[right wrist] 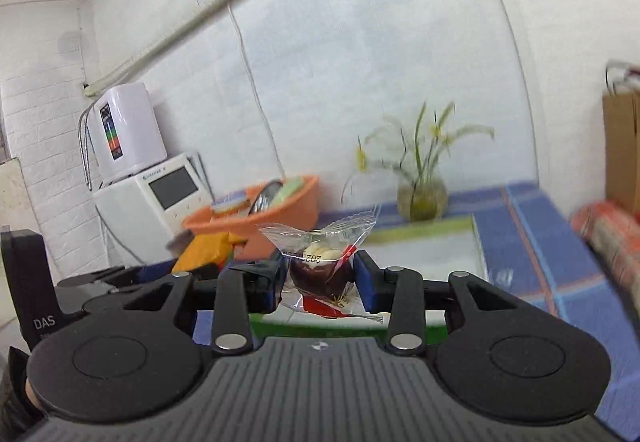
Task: Organize snacks
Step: 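Carry both bags over the green box and open both tools to drop them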
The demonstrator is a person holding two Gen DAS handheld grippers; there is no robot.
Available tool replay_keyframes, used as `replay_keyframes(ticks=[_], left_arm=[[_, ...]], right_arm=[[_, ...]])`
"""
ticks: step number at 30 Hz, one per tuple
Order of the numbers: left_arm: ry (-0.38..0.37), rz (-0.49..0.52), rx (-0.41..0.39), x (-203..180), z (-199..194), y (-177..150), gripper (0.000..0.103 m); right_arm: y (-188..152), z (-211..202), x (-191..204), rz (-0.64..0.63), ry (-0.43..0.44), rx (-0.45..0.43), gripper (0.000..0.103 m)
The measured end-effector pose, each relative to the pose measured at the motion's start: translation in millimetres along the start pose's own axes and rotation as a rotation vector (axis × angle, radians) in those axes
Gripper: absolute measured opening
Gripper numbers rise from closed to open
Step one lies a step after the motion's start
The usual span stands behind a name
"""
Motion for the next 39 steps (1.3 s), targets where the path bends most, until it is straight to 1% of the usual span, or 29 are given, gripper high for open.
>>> replay_keyframes(ticks=[2,4,6,8,11,14,19,21,25,30,33,35,36,37,39], left_arm=[[0.006,0.010,-0.004,-3,9,7,0.043],[0.016,0.010,-0.012,-4,19,15,0.043],[0.021,-0.006,-0.023,-5,27,22,0.043],[0.017,-0.024,-0.033,-7,33,27,0.043],[-0.001,-0.035,-0.040,-11,42,26,0.043],[-0.011,-0.020,-0.028,-17,52,17,0.043],[-0.017,-0.058,-0.005,-16,72,1,0.043],[-0.021,-0.062,0.007,-18,83,-4,0.043],[-0.043,-0.048,0.043,-26,101,-21,0.043],[-0.091,-0.050,0.099,-34,112,-49,0.043],[-0.116,-0.017,0.145,-41,120,-63,0.044],[-0.133,-0.020,0.167,-41,123,-68,0.045],[-0.135,-0.018,0.171,-41,123,-68,0.046],[-0.132,-0.009,0.172,-40,124,-69,0.052],[-0.130,0.004,0.171,-40,124,-70,0.055]], right_arm=[[16,10,-3,-0.075,-0.043,-0.029,0.065],[30,25,-13,-0.149,-0.119,-0.052,0.065],[38,41,-24,-0.173,-0.161,-0.046,0.065],[36,52,-36,-0.144,-0.167,-0.024,0.065],[24,59,-48,-0.080,-0.154,0.004,0.065],[11,63,-61,-0.011,-0.143,0.014,0.065],[-13,71,-81,0.048,-0.185,0.038,0.065],[-21,78,-85,0.080,-0.184,0.058,0.065],[-34,92,-84,0.081,-0.177,0.097,0.065],[-51,99,-87,0.098,-0.166,0.136,0.066],[-67,107,-94,0.123,-0.191,0.192,0.066],[-75,111,-100,0.146,-0.210,0.232,0.066],[-78,113,-101,0.156,-0.214,0.244,0.069],[-81,114,-103,0.167,-0.215,0.255,0.071],[-85,115,-105,0.172,-0.228,0.265,0.074]])
Point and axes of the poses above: each gripper's, at about its wrist camera, not at the fingertips, and z roughly the way its jaws point, x to its left, y to its top, the point moved 7 cm from there along z, roughly the way its jaws point, and after that the axes turned 13 degrees about -x, right-handed, at the moved point
